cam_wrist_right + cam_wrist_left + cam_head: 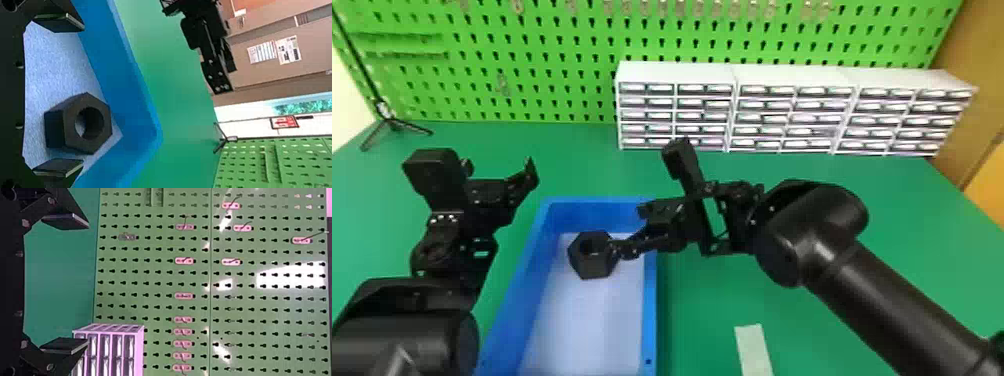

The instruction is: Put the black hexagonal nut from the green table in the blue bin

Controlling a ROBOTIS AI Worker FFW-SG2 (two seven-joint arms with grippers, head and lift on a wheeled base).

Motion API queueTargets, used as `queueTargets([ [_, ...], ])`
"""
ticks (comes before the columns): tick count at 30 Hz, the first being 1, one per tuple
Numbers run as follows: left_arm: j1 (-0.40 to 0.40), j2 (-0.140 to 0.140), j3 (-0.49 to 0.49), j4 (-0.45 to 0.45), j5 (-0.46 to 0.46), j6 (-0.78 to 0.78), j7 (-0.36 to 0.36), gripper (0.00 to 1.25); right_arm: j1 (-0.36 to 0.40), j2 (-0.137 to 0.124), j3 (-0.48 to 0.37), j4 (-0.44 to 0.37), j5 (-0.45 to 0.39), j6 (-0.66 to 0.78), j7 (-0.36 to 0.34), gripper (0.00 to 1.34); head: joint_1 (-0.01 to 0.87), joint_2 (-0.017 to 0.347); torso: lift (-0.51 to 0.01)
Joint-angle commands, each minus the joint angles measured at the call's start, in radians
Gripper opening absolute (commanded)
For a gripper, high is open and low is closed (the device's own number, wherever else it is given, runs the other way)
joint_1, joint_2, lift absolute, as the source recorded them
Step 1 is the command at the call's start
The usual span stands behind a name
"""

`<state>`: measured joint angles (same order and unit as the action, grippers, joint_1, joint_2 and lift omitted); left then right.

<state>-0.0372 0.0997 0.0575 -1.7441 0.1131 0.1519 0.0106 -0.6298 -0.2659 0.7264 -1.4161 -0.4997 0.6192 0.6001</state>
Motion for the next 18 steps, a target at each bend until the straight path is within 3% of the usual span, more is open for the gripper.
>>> queueTargets([
  [1,0.002,0.0,0.002,0.0,0.0,0.0,0.0,1.02,-0.007,-0.003,-0.064,-0.023,0.043,0.031,0.006,1.24,0.686,0.028,-0.096],
  [8,0.005,0.0,0.004,0.0,0.002,0.0,0.0,1.02,-0.007,0.004,-0.196,-0.07,0.125,0.067,0.03,1.24,0.686,0.028,-0.096],
  [18,0.005,0.0,0.005,-0.002,0.002,0.0,0.0,1.02,-0.002,0.033,-0.381,-0.103,0.204,0.077,0.032,1.24,0.686,0.028,-0.096],
])
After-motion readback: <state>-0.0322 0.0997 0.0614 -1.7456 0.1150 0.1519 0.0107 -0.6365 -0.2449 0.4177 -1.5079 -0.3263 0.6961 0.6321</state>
